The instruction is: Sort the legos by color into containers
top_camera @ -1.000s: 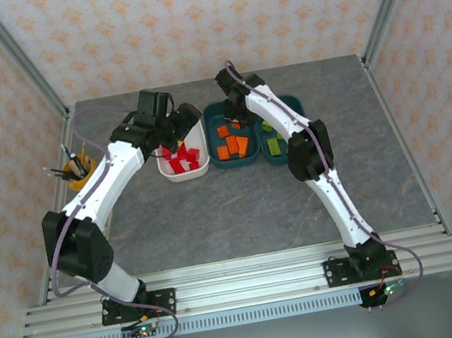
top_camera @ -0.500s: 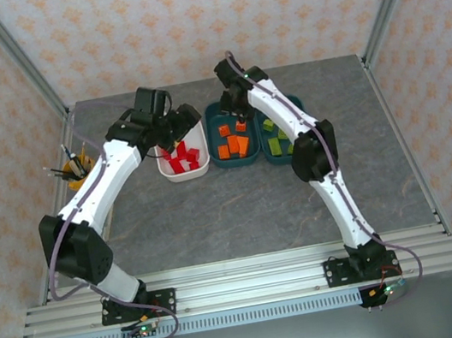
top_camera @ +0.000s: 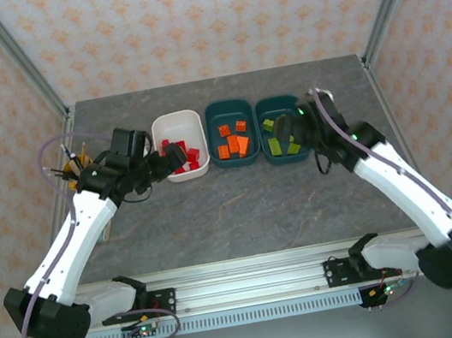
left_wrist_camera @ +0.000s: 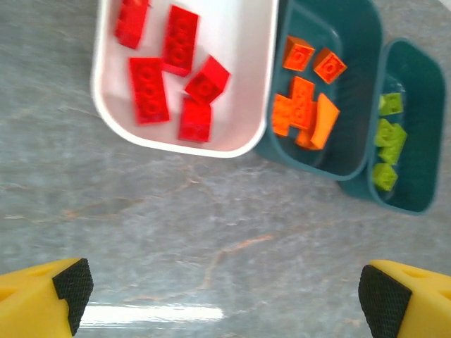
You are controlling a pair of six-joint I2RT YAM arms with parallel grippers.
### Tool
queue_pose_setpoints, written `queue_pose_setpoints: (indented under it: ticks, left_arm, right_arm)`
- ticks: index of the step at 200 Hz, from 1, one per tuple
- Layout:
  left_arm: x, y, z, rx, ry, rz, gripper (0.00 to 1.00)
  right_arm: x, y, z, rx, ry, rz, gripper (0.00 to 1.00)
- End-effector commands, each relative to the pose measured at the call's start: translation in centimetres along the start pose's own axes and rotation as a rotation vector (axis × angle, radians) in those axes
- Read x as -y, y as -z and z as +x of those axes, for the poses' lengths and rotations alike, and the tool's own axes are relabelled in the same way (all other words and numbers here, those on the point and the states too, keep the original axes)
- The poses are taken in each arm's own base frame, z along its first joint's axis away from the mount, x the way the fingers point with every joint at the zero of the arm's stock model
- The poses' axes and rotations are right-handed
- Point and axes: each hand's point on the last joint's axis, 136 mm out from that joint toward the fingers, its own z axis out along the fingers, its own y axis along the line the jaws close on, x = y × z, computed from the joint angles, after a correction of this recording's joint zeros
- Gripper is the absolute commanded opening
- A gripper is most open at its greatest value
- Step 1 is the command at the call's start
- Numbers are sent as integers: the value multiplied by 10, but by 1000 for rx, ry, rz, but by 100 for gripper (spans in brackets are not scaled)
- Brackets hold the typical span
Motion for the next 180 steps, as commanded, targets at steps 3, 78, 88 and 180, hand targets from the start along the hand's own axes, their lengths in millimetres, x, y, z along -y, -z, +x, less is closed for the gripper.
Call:
queue_pose_setpoints:
  ticks: [3, 78, 88, 180]
  left_arm:
    - [-40, 20, -10, 132, -129, -182, 100]
    - [-112, -40, -54, 320, -452, -565, 100]
    - [-122, -57, -53, 303, -414, -537, 100]
    - [-156, -135, -105, 457, -375, -360, 100]
  right_arm:
    - [68, 11, 9, 87, -6, 268, 100]
    - [140, -38, 11, 459, 31, 453, 100]
    - [145, -55, 15, 422, 42, 449, 100]
    - [155, -162, 14, 342, 5, 284, 100]
